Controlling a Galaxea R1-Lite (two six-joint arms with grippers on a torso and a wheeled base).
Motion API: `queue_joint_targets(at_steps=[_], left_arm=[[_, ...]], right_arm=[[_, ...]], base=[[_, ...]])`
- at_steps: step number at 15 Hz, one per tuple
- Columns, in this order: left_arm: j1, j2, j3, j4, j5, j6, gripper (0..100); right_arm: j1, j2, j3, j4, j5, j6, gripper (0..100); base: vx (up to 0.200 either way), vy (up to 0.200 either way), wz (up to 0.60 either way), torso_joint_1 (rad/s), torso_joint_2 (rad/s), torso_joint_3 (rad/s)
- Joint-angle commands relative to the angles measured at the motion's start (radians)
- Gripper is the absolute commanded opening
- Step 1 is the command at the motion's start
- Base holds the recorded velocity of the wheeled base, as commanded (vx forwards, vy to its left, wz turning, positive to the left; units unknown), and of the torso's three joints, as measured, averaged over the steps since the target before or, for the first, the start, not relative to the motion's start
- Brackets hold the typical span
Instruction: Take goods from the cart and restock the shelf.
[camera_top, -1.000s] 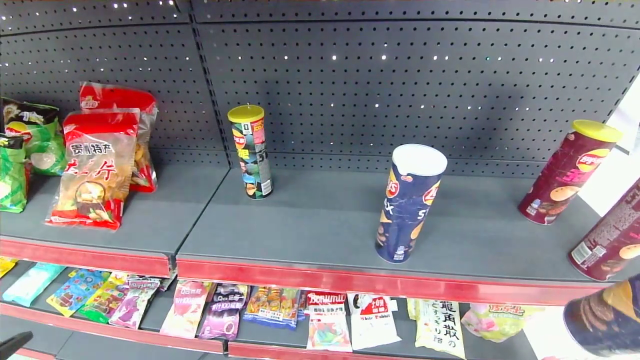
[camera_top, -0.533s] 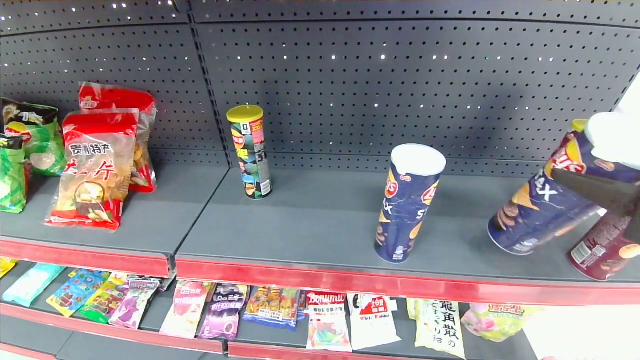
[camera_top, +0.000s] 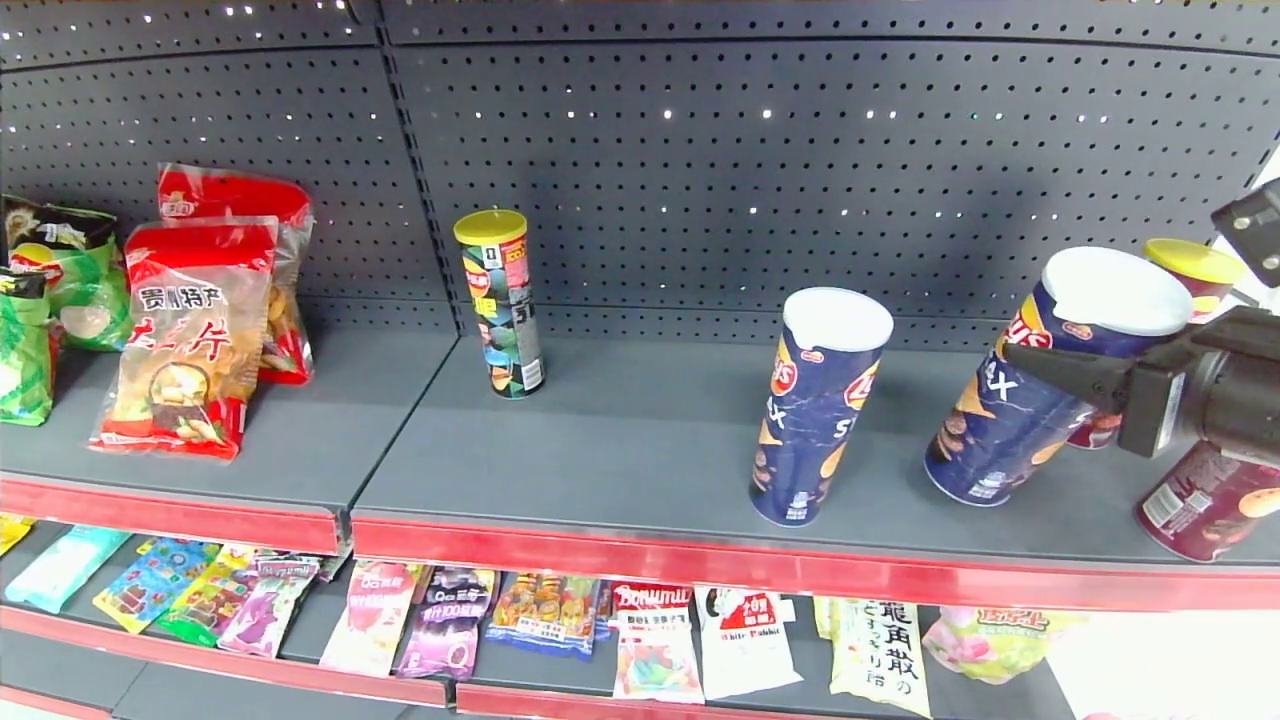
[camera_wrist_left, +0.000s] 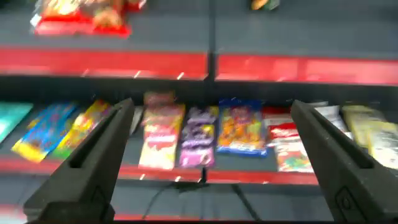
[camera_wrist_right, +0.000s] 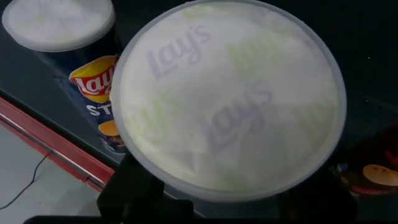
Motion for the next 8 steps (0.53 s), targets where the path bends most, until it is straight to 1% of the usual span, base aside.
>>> queue_joint_targets(at_steps=[1,4,6,7,8], left_arm=[[0.022,-0.040,0.013,0.002,0.002,0.003,100],[0.022,-0.086,0.014,0.001,0.002,0.000,100],[0.022,-0.086,0.014,-0.001,0.002,0.002,100],[0.022,-0.086,0.014,-0.001,0.002,0.002,100],[0.022,-0.086,0.014,-0.001,0.002,0.000,100]], right_arm=[[0.001,0.006,0.003,-0.001,0.010,-0.001,0],[0.001,0.029,0.002,-0.003,0.021,-0.001,0],[0.001,0.069,-0.028,-0.009,0.019,-0.006,0],[0.004,0.117,-0.084,-0.009,0.022,-0.004,0],[0.005,0.129,-0.097,-0.007,0.022,-0.003,0]], base=[[0.000,0.000,0.00,0.000,0.00,0.000],[0.000,0.000,0.00,0.000,0.00,0.000],[0.000,0.000,0.00,0.000,0.00,0.000],[0.000,0.000,0.00,0.000,0.00,0.000],[0.000,0.000,0.00,0.000,0.00,0.000]])
